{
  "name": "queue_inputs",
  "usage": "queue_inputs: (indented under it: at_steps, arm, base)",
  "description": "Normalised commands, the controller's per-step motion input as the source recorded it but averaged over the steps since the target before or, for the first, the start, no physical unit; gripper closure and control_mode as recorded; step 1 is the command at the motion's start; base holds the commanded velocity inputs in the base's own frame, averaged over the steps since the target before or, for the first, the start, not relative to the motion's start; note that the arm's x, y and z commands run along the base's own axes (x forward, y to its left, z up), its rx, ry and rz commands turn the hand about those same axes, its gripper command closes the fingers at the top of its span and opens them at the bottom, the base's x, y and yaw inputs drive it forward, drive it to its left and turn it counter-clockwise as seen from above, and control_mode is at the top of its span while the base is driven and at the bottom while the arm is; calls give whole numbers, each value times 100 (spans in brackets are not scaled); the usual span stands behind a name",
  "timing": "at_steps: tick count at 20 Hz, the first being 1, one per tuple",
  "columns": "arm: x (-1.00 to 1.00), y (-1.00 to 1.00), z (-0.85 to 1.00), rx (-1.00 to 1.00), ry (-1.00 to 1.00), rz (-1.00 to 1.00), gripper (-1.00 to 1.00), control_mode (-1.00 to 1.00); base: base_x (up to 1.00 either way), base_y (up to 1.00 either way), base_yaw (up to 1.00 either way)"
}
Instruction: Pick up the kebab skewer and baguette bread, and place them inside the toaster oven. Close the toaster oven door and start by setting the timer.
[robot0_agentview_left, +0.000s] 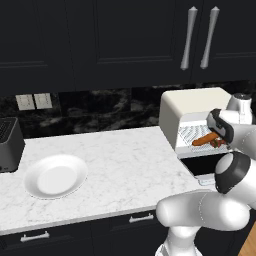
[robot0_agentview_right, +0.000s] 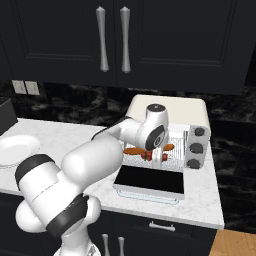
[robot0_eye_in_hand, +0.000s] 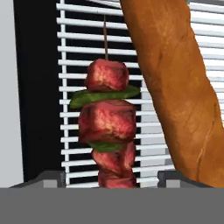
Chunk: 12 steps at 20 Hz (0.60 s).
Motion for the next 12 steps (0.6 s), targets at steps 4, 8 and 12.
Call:
queue_inputs:
  at_steps: [4,8,12]
  arm:
    - [0,-3,25,2,0,0,-100,-100]
    - [-34,-15,79,2,-2,-4,-100,-100]
    - [-86,-12,37,8,2,-24,-100,-100]
  base:
    - [0,0,0]
    - [0,0,0]
    - [0,0,0]
